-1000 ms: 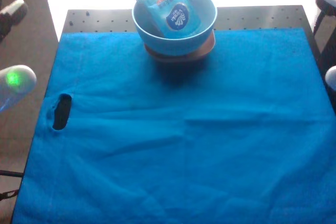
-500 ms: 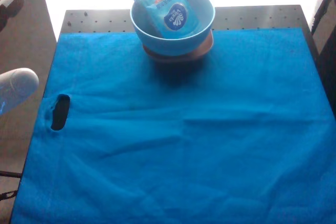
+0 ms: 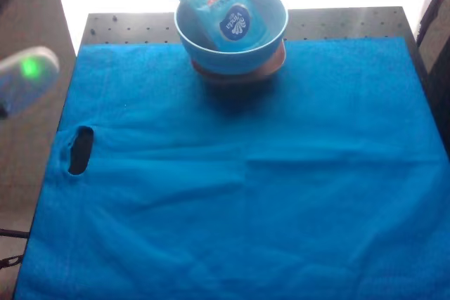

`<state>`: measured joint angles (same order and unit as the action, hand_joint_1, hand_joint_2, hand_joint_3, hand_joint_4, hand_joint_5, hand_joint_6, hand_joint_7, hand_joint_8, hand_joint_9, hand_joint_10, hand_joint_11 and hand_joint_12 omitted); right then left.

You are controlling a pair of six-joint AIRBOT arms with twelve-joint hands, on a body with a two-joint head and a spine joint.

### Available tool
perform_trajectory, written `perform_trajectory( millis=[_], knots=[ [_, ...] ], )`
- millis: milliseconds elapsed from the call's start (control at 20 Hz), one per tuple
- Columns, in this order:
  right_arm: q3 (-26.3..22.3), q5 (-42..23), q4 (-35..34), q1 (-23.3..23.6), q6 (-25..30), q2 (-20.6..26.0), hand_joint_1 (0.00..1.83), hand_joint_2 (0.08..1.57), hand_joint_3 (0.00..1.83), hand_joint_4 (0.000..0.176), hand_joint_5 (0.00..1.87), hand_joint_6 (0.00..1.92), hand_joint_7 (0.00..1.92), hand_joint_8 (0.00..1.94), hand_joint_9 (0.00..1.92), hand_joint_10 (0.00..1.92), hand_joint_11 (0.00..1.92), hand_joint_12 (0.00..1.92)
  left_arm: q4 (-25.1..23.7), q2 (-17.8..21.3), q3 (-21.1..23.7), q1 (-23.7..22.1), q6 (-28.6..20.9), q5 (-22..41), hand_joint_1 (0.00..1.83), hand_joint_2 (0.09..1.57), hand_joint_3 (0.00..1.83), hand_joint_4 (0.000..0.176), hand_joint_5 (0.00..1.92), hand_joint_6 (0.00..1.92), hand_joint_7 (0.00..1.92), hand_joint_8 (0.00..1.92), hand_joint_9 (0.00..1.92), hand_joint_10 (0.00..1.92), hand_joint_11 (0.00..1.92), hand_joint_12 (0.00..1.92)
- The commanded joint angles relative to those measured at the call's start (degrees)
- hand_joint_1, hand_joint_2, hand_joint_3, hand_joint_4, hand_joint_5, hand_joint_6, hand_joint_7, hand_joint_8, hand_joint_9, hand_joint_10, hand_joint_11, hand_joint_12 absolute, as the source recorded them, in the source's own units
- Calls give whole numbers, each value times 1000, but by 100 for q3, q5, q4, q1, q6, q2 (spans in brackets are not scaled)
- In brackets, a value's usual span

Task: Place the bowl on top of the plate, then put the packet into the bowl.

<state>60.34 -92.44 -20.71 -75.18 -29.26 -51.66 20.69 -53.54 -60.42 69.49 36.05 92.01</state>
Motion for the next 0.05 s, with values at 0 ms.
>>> perform_trajectory(
  millis=[0],
  knots=[
    [40,-850,-30,152,46,17,360,1108,0,176,0,0,0,0,0,0,0,0,-93,-62,-88,-144,-138,718,462,1029,0,176,0,0,0,0,0,0,0,0]
  ],
)
